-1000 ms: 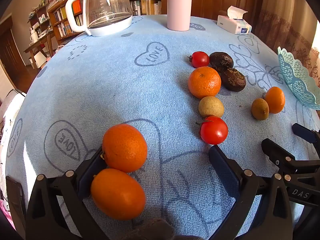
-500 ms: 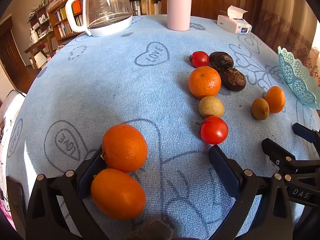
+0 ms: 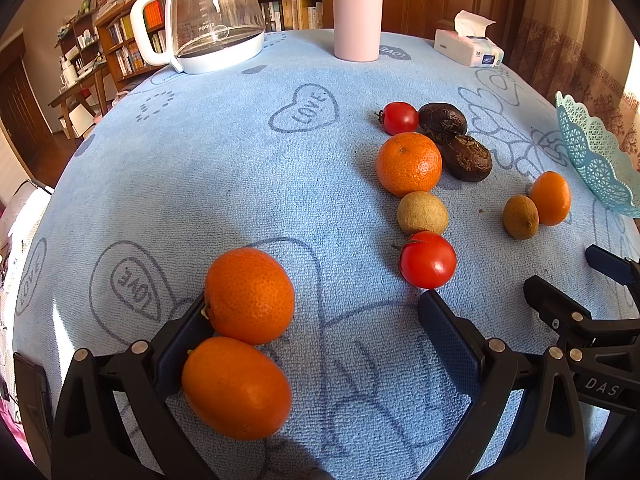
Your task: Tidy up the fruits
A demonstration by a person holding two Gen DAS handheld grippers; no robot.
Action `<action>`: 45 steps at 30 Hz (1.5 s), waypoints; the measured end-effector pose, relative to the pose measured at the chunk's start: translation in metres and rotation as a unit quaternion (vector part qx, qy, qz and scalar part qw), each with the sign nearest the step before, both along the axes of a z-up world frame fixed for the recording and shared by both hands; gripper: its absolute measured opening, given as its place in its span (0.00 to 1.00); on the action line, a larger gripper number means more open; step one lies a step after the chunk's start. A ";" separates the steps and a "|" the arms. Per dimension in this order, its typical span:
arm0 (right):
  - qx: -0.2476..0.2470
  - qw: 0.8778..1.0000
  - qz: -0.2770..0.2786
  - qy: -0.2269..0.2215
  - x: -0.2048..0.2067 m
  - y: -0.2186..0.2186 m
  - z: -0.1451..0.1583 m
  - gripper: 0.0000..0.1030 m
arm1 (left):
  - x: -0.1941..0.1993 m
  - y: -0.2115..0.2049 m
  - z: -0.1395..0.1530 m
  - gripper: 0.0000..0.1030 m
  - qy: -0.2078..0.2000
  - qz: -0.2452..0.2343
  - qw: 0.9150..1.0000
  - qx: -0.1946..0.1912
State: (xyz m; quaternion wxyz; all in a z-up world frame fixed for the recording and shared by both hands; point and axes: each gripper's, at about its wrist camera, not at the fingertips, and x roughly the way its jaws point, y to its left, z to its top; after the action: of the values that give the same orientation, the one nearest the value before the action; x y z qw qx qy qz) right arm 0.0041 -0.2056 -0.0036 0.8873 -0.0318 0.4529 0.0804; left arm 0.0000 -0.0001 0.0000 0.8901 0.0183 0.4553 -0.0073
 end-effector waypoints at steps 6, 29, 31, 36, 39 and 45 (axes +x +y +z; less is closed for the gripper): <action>0.000 1.000 0.000 0.000 0.000 0.000 0.000 0.98 | 0.000 0.000 0.000 0.95 0.000 0.000 1.000 0.000; -0.002 1.000 0.000 0.000 0.000 0.001 0.000 0.98 | 0.000 0.000 0.000 0.95 0.000 0.000 1.000 0.001; -0.001 1.000 0.000 0.000 0.000 0.000 0.000 0.98 | 0.000 0.000 0.000 0.95 0.000 0.000 1.000 0.002; -0.001 1.000 0.000 0.000 0.000 0.000 0.000 0.98 | 0.000 0.000 0.000 0.95 0.000 0.000 1.000 0.002; -0.001 1.000 0.000 0.000 0.000 0.000 0.000 0.98 | 0.000 0.000 0.000 0.95 0.000 0.000 1.000 0.002; -0.003 1.000 0.000 0.003 0.001 0.001 0.000 0.98 | -0.001 0.002 0.000 0.95 0.000 0.000 1.000 0.003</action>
State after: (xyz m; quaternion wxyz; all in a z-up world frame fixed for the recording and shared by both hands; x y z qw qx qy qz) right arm 0.0048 -0.2043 -0.0036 0.8860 -0.0344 0.4554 0.0794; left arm -0.0006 0.0022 -0.0002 0.8901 0.0211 0.4552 -0.0054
